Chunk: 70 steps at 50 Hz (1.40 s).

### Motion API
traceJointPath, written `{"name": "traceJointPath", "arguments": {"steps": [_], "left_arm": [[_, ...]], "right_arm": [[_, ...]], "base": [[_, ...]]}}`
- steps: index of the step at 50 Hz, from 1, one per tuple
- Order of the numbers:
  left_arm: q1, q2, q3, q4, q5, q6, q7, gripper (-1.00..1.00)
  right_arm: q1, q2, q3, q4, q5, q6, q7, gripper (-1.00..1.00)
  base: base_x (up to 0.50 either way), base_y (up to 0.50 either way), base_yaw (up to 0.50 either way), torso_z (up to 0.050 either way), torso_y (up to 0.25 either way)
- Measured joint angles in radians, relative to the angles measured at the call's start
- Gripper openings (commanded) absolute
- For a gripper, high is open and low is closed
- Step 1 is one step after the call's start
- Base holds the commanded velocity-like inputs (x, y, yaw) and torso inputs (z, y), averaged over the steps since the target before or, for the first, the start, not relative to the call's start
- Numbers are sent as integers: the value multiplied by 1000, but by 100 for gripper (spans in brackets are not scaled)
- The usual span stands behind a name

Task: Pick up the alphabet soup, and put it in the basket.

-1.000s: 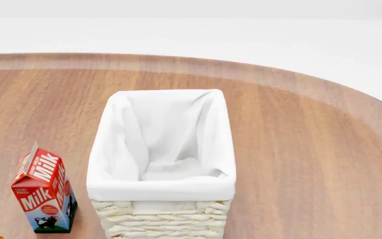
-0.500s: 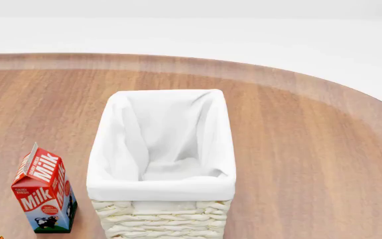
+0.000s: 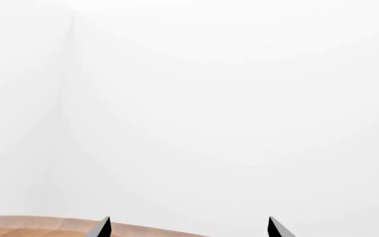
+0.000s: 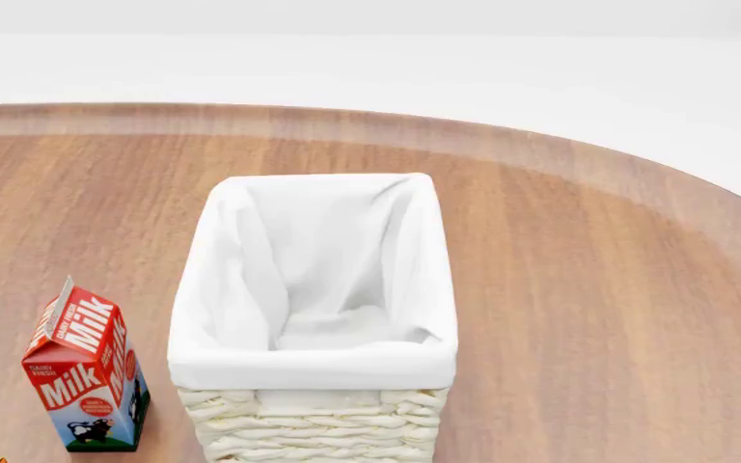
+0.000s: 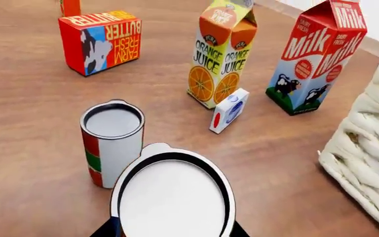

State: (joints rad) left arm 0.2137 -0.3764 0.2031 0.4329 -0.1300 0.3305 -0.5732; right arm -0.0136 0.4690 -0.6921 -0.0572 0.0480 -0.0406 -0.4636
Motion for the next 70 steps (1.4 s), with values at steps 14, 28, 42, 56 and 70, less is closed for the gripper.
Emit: {"name": "traceJointPath", "arguments": {"steps": [14, 28, 42, 56, 70], "left_arm": [[1, -3, 3, 4, 2, -2, -4, 100], [3, -5, 6, 7, 4, -1, -8, 100], [2, -8, 9, 10, 4, -2, -11, 100], [2, -10, 11, 8, 2, 0, -14, 100], [0, -14, 11, 6, -2, 3, -16, 100]], "right_arm": [[-78, 75, 68, -211, 102, -11, 28, -100], [-132, 131, 133, -347, 245, -56, 28, -100], [-167, 154, 186, -426, 335, -113, 45, -100], [-185, 158, 249, -478, 389, -141, 108, -100], [-162, 159, 297, -560, 398, -74, 217, -100]], "base": [[0, 0, 0, 0, 0], [0, 0, 0, 0, 0], [0, 0, 0, 0, 1], [0, 0, 0, 0, 0], [0, 0, 0, 0, 1]]}}
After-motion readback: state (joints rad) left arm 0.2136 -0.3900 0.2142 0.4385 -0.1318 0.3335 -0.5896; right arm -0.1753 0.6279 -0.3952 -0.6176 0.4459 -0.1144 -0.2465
